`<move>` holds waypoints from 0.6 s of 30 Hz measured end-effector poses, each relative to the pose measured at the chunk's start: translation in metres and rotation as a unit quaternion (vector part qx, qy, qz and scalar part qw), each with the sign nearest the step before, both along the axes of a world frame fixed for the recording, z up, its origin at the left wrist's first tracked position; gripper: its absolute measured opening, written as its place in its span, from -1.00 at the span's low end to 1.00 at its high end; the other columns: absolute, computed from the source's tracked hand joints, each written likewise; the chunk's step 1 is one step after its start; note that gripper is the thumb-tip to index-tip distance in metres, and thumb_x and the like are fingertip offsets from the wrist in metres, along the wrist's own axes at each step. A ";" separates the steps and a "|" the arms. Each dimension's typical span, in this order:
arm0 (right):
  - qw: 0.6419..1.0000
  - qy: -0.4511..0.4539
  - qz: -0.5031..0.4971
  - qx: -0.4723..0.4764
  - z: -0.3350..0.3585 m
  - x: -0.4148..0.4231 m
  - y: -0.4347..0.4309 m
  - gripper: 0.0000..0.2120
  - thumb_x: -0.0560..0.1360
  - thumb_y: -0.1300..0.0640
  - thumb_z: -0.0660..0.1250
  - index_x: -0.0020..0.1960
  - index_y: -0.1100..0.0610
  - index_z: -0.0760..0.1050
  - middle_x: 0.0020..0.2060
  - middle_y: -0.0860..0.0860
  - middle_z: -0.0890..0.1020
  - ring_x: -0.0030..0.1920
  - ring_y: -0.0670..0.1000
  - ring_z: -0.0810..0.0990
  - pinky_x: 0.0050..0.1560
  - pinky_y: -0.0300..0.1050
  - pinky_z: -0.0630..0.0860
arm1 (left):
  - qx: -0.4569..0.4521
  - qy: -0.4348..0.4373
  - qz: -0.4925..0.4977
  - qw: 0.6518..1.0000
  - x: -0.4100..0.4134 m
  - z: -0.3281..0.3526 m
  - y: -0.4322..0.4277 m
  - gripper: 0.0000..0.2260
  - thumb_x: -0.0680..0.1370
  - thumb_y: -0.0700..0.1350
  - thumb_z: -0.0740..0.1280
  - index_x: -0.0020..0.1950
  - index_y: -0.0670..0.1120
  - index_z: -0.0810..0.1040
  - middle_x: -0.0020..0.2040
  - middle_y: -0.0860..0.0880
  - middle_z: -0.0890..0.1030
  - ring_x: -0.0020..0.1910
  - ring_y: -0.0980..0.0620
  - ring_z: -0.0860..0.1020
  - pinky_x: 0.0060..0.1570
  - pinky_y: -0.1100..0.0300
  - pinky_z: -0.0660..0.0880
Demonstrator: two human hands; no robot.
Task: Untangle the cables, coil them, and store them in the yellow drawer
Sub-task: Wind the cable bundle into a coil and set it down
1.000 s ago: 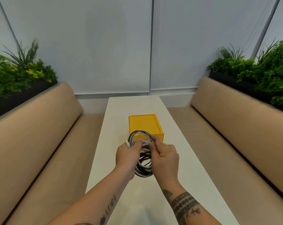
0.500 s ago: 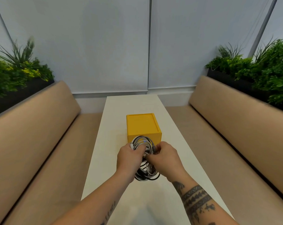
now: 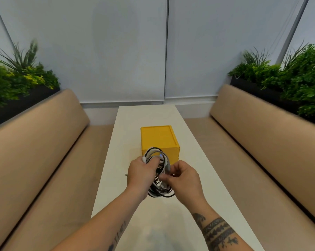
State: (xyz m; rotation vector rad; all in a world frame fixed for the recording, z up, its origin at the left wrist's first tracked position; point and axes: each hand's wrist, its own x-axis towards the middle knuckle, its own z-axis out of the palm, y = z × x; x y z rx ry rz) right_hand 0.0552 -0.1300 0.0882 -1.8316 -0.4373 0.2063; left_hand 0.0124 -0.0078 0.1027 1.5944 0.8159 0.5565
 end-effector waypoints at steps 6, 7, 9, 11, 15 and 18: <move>0.994 -0.011 0.092 -0.065 0.008 0.015 -0.014 -0.38 0.13 0.14 0.69 -0.01 -0.08 0.36 -0.26 -0.10 0.50 -0.35 -0.12 0.43 -0.34 -0.21 0.40 | -0.013 0.021 -0.032 0.999 -0.003 0.002 0.003 -0.78 0.42 0.00 0.40 -0.27 -0.10 0.45 -0.37 -0.09 0.42 -0.37 -0.03 0.34 -0.32 0.09 0.29; 0.991 -0.034 0.105 -0.077 0.009 0.017 -0.016 -0.27 0.10 0.11 0.70 0.06 -0.14 0.31 -0.14 -0.14 0.51 -0.27 -0.16 0.47 -0.27 -0.25 0.44 | -0.016 0.031 -0.047 0.998 -0.004 0.002 0.003 -0.77 0.41 0.01 0.40 -0.26 -0.12 0.45 -0.36 -0.08 0.41 -0.37 -0.02 0.34 -0.31 0.09 0.30; 0.975 -0.152 0.136 -0.090 0.009 0.022 -0.020 -0.03 0.07 -0.01 0.72 0.26 -0.27 0.18 0.22 -0.33 0.33 0.13 -0.27 0.43 0.04 -0.43 0.42 | -0.024 0.049 -0.065 0.996 -0.004 -0.001 0.004 -0.69 0.38 0.05 0.41 -0.20 -0.21 0.52 -0.35 -0.08 0.45 -0.35 -0.03 0.39 -0.30 0.09 0.34; 0.926 -0.313 0.170 -0.125 0.008 0.030 -0.022 -0.06 0.08 -0.14 0.69 0.31 -0.31 0.25 0.39 -0.31 0.17 0.39 -0.14 0.22 0.32 -0.33 0.29 | -0.046 0.049 -0.076 0.995 -0.005 -0.004 0.005 -0.67 0.39 0.07 0.44 -0.12 -0.21 0.60 -0.33 -0.10 0.54 -0.34 -0.06 0.48 -0.30 0.08 0.43; 0.813 -0.479 0.256 -0.210 0.008 0.038 -0.022 -0.65 0.28 -0.15 0.57 0.04 -0.23 0.62 0.29 -0.18 0.37 0.26 0.04 0.29 0.23 0.02 0.38 | -0.099 0.050 -0.110 0.988 -0.008 -0.001 0.006 -0.82 0.46 -0.02 0.46 -0.09 -0.12 0.69 -0.18 -0.19 0.72 -0.30 -0.13 0.67 -0.34 0.11 0.57; 0.797 -0.458 0.316 -0.237 0.009 0.038 -0.020 -0.65 0.41 -0.12 0.49 0.19 -0.23 0.62 0.23 -0.17 0.36 0.18 0.04 0.33 0.23 -0.10 0.33 | -0.106 0.066 -0.114 0.986 -0.011 0.001 0.010 -0.84 0.42 -0.08 0.46 -0.11 -0.16 0.70 -0.19 -0.18 0.72 -0.28 -0.16 0.69 -0.34 0.10 0.59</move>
